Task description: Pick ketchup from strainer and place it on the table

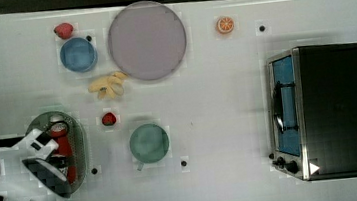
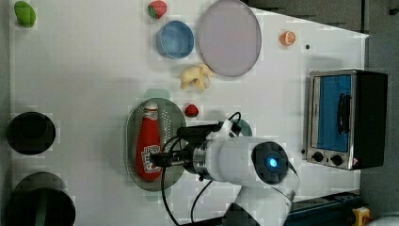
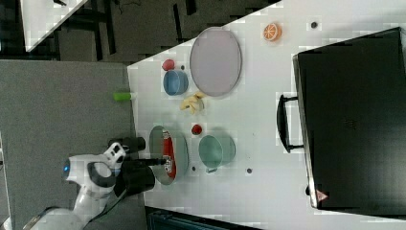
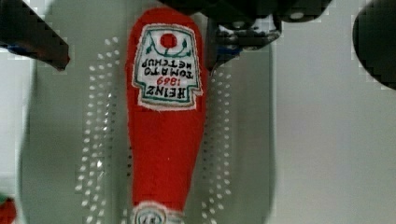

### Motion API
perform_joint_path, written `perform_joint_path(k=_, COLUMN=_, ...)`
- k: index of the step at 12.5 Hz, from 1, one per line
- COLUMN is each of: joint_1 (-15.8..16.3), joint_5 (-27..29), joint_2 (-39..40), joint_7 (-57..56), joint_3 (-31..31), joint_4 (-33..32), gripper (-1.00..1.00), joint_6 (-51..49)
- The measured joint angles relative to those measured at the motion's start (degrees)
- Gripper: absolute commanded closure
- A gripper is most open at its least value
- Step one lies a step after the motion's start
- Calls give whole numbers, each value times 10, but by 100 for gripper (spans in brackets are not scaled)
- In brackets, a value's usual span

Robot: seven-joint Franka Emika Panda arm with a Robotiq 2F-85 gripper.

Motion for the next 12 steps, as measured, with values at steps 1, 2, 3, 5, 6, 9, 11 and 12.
perform_joint_path(k=1, joint_1=0, joint_5=-13, joint_2=24, joint_7=16, joint_3=-6, joint_4=0, gripper=-100, joint_6=12)
perform_joint_path(k=2, joint_1=-1, joint_5=-31, joint_2=43, joint_7=29, joint_3=-10, joint_4=0, gripper=-100, joint_6=21)
perform_joint_path(k=3, joint_1=0, joint_5=-45, joint_2=56, joint_7=43, joint_3=-15, joint_4=1, gripper=-100, joint_6=25)
perform_joint_path(k=5, joint_1=-1, joint_5=-78, joint_2=79, joint_7=72, joint_3=-18, joint_4=3, gripper=-100, joint_6=41)
perform_joint_path(k=6, joint_1=0, joint_5=-92, joint_2=90, joint_7=85, joint_3=-19, joint_4=3, gripper=-100, joint_6=55)
perform_joint_path(k=9, joint_1=10, joint_5=-140, joint_2=121, joint_7=109, joint_3=-28, joint_4=15, gripper=-43, joint_6=67)
perform_joint_path(k=11, joint_1=11, joint_5=-148, joint_2=136, joint_7=121, joint_3=-29, joint_4=18, gripper=-18, joint_6=79)
perform_joint_path(k=12, joint_1=10, joint_5=-148, joint_2=134, joint_7=125, joint_3=-27, joint_4=20, gripper=-18, joint_6=79)
